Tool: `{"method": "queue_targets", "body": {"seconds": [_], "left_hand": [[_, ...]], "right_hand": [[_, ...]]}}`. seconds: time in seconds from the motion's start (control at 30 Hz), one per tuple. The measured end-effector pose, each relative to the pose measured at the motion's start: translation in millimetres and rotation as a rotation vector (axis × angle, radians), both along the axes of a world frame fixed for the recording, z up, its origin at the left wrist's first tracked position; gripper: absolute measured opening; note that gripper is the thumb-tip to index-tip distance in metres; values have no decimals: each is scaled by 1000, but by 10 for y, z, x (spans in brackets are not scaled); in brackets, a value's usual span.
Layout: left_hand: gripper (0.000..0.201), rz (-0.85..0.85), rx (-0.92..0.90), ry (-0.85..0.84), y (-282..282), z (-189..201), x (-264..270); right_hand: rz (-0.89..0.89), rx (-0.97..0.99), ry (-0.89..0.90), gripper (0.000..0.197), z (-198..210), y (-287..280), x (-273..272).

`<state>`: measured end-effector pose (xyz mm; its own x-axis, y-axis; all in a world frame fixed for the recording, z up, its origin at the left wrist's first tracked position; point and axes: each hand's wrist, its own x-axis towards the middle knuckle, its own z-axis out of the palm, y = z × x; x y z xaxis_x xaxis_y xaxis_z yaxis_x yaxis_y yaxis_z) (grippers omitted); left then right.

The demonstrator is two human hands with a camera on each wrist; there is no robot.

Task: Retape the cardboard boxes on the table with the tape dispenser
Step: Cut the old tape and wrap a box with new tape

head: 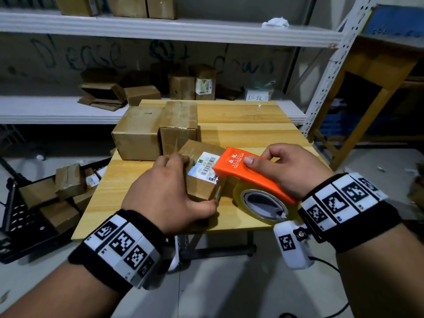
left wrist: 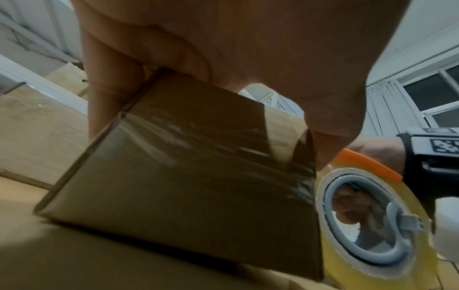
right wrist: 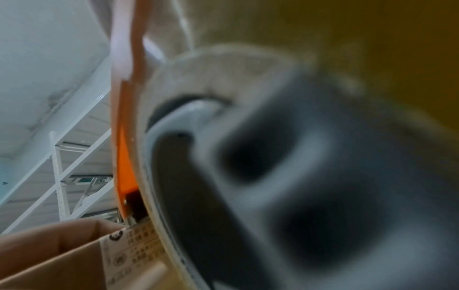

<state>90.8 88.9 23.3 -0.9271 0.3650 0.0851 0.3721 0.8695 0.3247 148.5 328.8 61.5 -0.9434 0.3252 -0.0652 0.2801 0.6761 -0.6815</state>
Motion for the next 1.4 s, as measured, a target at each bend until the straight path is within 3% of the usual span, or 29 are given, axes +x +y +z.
{"method": "queue_targets", "body": {"seconds": [0.6,0.77,0.87,0.93,1.2,1.4], "left_hand": [[115,-13,124,-27,-109,31,-44],[117,8,268,-75,-145,29,-55],[125,67,471,-144,-222,39,-101],[118,96,589,-200,-270,39,-145],[115,102,720,-261,-307,-15,-180],[112,180,964,-412,-316,-55,-196]], "right_hand": [[99,-114,-30,59,24,115,249],[101,-106,-31,60,53,92,249],[88,-74,-18,58,82,150,268],[81,-74,-10,56,92,195,297],[74,-172,-33,59,55,197,332],[79,-171,-34,59,55,104,283]]}}
